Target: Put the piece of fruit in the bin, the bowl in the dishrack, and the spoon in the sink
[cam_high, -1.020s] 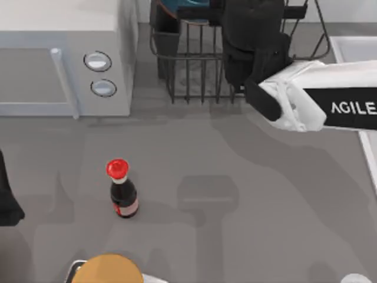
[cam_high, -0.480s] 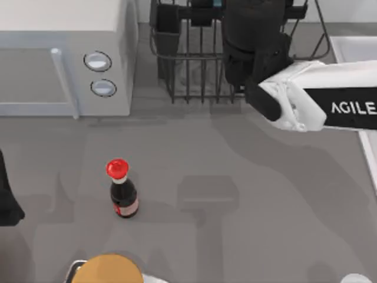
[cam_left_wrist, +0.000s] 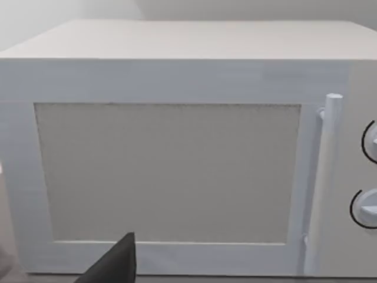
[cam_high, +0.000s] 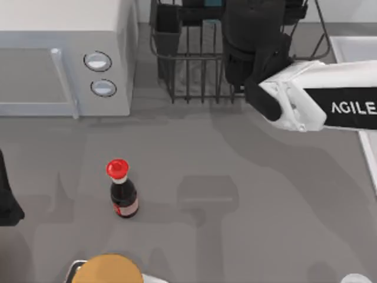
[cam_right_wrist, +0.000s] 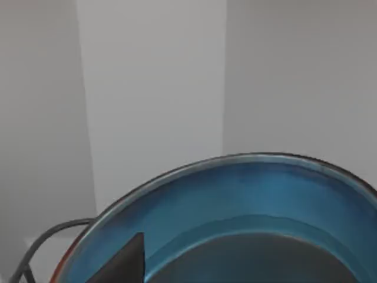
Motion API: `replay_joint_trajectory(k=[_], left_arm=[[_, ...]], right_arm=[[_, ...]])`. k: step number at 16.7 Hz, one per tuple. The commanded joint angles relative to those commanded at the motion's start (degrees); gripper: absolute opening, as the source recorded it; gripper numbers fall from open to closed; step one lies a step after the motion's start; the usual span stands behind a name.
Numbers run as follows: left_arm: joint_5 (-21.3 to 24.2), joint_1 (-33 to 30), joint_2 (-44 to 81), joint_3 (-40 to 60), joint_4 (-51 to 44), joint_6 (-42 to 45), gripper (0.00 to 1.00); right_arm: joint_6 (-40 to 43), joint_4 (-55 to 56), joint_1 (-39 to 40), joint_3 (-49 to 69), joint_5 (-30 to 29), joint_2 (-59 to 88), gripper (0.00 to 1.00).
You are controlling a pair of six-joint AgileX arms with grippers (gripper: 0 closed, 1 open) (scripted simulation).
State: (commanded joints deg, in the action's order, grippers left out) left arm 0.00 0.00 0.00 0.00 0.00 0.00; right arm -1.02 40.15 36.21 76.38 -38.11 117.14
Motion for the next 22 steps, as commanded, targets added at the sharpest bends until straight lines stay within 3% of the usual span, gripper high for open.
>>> replay_joint_trajectory(k=[5,9,22], left_arm=[[0.0,0.0,0.0,0.0,0.0,0.0,1.0],[0.0,0.0,0.0,0.0,0.0,0.0,1.0],[0.0,0.0,0.0,0.0,0.0,0.0,1.0]], right_arm=[[0.0,-1.0,-0.9,-2.2,1.3,-2.9,1.0],[0.0,-5.1,-5.0,-10.3,5.6,-14.8,1.0],[1.6,-32.4,-27.9,-60.4,29.4,-95.9,1.0]])
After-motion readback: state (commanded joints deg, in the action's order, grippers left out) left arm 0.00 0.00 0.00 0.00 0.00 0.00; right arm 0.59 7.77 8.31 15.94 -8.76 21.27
